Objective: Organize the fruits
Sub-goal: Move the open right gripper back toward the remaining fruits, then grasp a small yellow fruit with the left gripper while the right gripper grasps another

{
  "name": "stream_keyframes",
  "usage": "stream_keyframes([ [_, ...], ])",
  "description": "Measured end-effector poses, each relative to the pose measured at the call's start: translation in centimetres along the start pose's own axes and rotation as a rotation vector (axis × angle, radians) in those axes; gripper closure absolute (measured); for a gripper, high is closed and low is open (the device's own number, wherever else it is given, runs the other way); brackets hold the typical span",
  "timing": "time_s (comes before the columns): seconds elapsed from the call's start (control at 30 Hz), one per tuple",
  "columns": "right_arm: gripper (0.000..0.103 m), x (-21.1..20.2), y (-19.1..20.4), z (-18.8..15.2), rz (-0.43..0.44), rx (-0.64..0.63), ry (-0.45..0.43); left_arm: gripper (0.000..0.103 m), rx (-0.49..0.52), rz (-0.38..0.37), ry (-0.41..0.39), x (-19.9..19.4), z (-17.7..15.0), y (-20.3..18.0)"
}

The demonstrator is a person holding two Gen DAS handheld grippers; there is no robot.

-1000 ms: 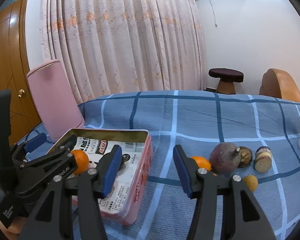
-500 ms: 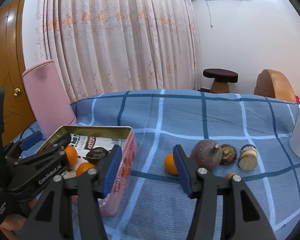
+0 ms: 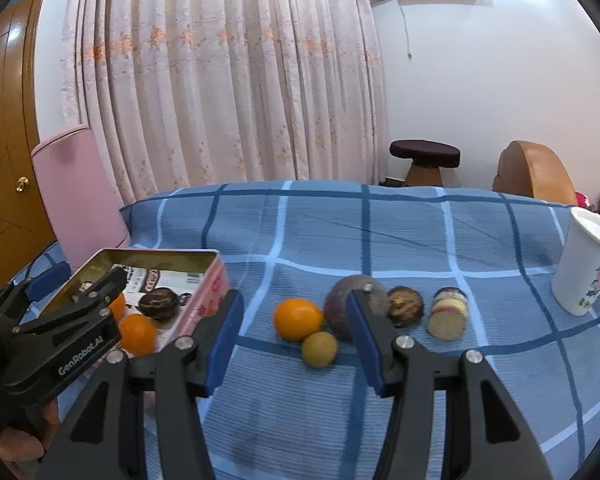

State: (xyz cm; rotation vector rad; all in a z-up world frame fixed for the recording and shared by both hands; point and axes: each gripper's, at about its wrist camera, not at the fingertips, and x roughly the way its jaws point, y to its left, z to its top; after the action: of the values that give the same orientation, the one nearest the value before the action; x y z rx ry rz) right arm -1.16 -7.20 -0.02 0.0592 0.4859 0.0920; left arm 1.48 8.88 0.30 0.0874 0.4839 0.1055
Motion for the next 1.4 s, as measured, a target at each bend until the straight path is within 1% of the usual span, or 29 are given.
stream_keyframes([
  [0.27,0.047,-0.9,-2.7,-0.1,-0.038,0.016,-0.004,0.03,0.061,-0.018,-0.01,-1.2,-0.2,-3.3],
  [0.47,0.047,-1.7,-4.8,-0.3,-0.068,0.028,-0.012,0.03,0.11,-0.001,-0.02,-1.8,-0.3,-5.4],
  [0.6,0.047,-2.1,-6.0,-0.4,-0.083,0.035,-0.015,0.03,0.122,-0.003,-0.021,-2.0,-0.3,-6.1],
  [0.7,0.047,-2.4,-7.0,-0.4,-0.101,0.033,-0.016,0.03,0.109,-0.042,-0.005,-2.1,-0.4,-6.5],
  [0.8,0.047,-2.4,-8.4,-0.4,-0.139,0.041,-0.007,0.03,0.1,-0.08,0.01,-2.2,-0.5,-7.1],
  [0.83,0.047,-2.3,-9.2,-0.4,-0.157,0.056,0.006,0.03,0.099,-0.097,0.016,-2.2,-0.5,-7.3],
  [1.0,0.046,-2.0,-12.6,-0.4,-0.173,0.15,0.049,0.03,0.128,-0.192,0.048,-2.3,-0.7,-9.3],
  [1.17,0.046,-1.1,-13.6,-0.7,-0.136,0.159,0.115,0.03,0.142,-0.301,0.114,-2.1,-0.7,-11.4],
  [1.2,0.046,-0.8,-13.6,-0.8,-0.117,0.16,0.133,0.03,0.142,-0.306,0.122,-2.1,-0.7,-11.6],
  [1.3,0.052,0.1,-12.4,-1.2,0.002,0.145,0.196,0.03,0.138,-0.297,0.123,-2.1,-0.7,-11.6],
  [1.33,0.054,0.6,-11.4,-1.3,0.039,0.112,0.223,0.03,0.135,-0.295,0.127,-2.0,-0.8,-11.5],
  [1.4,0.057,1.3,-10.0,-1.4,0.087,0.069,0.249,0.031,0.128,-0.281,0.146,-1.7,-0.9,-11.3],
])
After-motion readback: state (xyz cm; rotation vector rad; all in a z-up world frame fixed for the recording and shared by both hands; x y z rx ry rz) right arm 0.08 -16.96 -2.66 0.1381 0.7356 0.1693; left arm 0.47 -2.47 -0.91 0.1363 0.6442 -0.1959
